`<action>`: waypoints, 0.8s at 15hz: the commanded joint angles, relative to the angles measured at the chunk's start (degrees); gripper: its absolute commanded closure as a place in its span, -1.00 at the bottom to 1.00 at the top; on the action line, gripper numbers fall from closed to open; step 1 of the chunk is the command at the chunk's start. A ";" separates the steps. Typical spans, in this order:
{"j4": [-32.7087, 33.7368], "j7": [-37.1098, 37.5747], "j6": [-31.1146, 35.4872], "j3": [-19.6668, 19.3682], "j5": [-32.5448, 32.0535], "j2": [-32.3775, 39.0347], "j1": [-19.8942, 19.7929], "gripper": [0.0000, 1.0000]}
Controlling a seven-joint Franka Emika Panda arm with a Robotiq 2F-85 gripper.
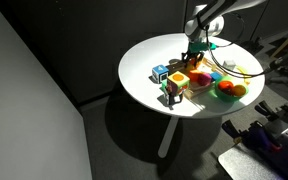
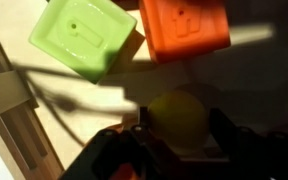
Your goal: Remove the lemon from the box and put it on the right side of the table.
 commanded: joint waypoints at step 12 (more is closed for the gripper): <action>-6.68 -0.37 0.15 -0.37 -0.62 -7.62 0.65 0.25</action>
